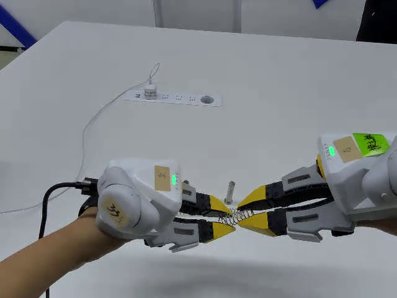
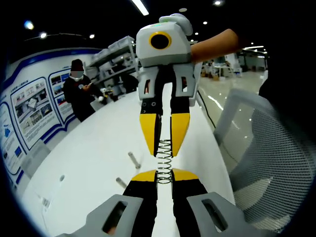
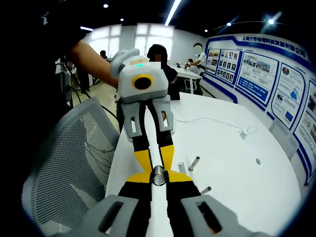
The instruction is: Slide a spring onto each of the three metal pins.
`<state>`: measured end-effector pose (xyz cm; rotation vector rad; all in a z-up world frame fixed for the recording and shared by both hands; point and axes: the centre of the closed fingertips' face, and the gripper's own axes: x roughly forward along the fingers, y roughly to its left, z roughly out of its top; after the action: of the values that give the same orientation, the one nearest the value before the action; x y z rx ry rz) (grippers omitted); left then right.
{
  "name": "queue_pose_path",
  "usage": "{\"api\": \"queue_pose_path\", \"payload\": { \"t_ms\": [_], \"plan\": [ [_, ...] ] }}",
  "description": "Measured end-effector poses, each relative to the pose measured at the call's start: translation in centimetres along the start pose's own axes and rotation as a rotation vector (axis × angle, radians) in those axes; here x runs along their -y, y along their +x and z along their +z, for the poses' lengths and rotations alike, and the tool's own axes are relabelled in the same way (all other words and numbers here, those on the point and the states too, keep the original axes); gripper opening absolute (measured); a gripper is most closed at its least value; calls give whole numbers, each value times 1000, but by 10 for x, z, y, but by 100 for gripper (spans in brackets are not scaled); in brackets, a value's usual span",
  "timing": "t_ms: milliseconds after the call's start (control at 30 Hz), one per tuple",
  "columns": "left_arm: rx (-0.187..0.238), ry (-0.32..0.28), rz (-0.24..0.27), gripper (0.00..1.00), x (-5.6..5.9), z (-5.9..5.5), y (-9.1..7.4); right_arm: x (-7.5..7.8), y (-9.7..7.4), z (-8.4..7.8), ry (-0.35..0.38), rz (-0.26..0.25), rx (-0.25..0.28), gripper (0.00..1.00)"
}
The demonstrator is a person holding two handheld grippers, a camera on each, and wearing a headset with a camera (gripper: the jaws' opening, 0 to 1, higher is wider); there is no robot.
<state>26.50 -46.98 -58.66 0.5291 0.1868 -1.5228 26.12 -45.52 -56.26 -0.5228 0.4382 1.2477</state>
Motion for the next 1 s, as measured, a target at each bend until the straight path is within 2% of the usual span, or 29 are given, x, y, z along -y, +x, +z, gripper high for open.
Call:
{"api": "queue_pose_path", "payload": {
  "t_ms": [100,267,400,467,533,633,700,967,1000],
  "plan": [
    [21,-16,2,9,1,3,-1,-2,1,11,16,11,50,11],
    [40,-38,8,9,1,5,-1,-2,2,17,32,11,71,11],
    [86,-76,24,9,-1,13,-2,2,1,27,77,-17,135,11],
    [123,-111,36,9,-5,18,-3,5,0,32,87,-31,156,11],
    [125,-113,43,9,-7,18,-3,8,1,33,84,-40,155,11],
    [115,-109,48,9,-8,15,-2,10,3,28,81,-43,123,12],
    [127,-113,51,9,-9,17,-4,10,4,25,79,-47,109,12],
    [119,-112,54,9,-9,15,-3,12,2,25,113,-57,130,12],
    [118,-112,56,9,-9,14,-3,13,1,27,126,-56,148,12]
  ]
}}
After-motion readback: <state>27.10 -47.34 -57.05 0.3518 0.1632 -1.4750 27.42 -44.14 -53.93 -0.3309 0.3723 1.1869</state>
